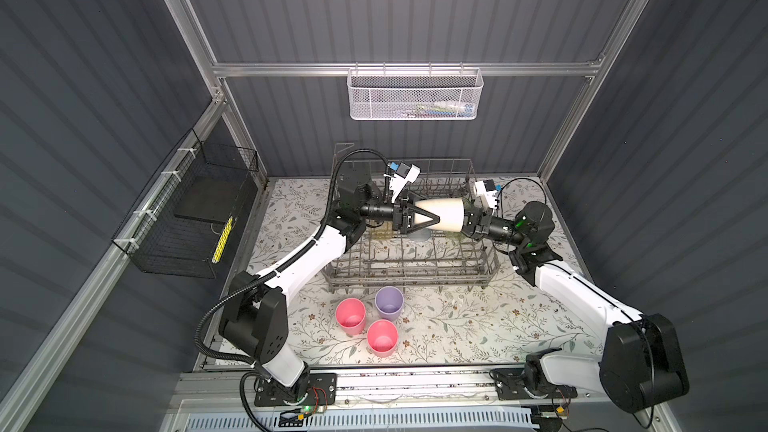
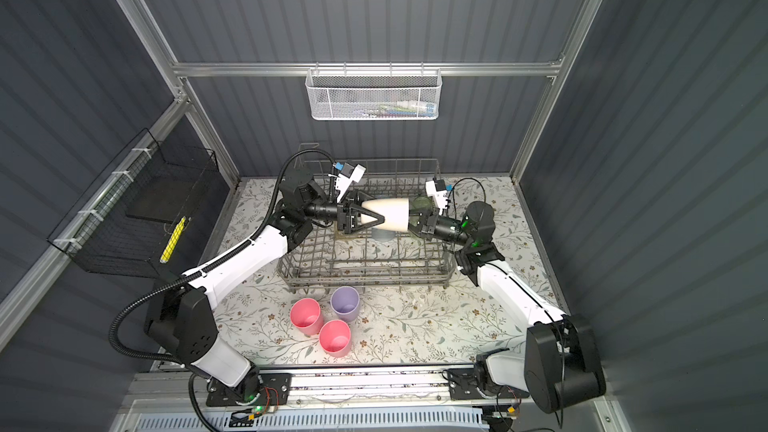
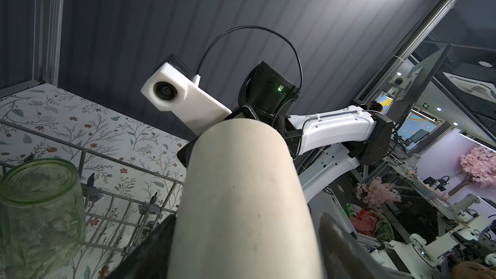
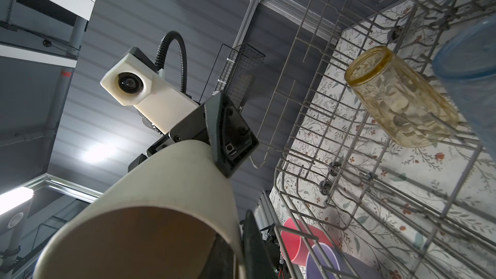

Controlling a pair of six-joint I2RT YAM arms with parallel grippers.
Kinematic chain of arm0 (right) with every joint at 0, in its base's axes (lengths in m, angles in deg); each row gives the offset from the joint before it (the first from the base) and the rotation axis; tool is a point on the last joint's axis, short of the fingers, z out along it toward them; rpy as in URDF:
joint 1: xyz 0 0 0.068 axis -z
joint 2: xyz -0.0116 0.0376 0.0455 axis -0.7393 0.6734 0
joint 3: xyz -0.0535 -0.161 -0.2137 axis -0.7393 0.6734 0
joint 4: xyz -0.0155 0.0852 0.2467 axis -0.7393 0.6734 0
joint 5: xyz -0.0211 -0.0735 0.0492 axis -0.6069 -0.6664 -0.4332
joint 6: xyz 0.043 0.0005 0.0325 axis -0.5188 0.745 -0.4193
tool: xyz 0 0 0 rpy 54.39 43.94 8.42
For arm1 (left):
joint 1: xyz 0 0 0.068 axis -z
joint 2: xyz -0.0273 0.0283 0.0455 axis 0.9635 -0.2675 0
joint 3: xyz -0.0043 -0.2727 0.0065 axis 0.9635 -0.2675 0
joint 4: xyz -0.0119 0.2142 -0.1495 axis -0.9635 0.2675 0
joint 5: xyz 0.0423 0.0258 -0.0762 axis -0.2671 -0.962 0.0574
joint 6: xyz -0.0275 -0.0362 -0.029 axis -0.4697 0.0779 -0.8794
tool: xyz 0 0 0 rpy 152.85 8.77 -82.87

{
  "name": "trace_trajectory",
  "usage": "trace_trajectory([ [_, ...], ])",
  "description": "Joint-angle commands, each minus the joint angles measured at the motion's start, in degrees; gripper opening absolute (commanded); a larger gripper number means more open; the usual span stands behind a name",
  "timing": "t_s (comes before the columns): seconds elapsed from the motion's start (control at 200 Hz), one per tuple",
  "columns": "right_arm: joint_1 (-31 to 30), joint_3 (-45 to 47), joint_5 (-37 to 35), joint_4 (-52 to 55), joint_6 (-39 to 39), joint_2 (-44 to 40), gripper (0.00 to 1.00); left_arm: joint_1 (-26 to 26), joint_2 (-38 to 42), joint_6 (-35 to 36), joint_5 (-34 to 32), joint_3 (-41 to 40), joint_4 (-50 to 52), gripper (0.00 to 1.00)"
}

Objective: Load cups into a dish rack
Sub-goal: Pass the cup.

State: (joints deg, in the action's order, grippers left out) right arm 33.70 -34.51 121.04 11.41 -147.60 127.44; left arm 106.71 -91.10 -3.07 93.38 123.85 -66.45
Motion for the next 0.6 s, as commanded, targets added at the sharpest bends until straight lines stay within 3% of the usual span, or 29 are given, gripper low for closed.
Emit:
trace_trajectory([
  [0.0, -0.3, 0.0, 0.5, -0.6, 0.8, -0.7, 0.04, 0.2, 1.2, 1.0, 0.7, 0.5, -0.1, 0.8],
  [0.23, -0.3, -0.3, 0.3, -0.7, 0.7, -0.3, 0.05, 0.2, 1.2, 1.0, 1.1, 0.5, 0.1, 0.73],
  [0.325, -0.3, -0.7, 0.3, -0.8, 0.5, 0.1, 0.06, 0.2, 1.2, 1.0, 1.5, 0.5, -0.1, 0.63],
  [0.595, 0.0, -1.3, 0.9, -0.7, 0.5, 0.3, 0.13, 0.1, 2.2, 1.2, 1.1, 0.0, -0.4, 0.58],
])
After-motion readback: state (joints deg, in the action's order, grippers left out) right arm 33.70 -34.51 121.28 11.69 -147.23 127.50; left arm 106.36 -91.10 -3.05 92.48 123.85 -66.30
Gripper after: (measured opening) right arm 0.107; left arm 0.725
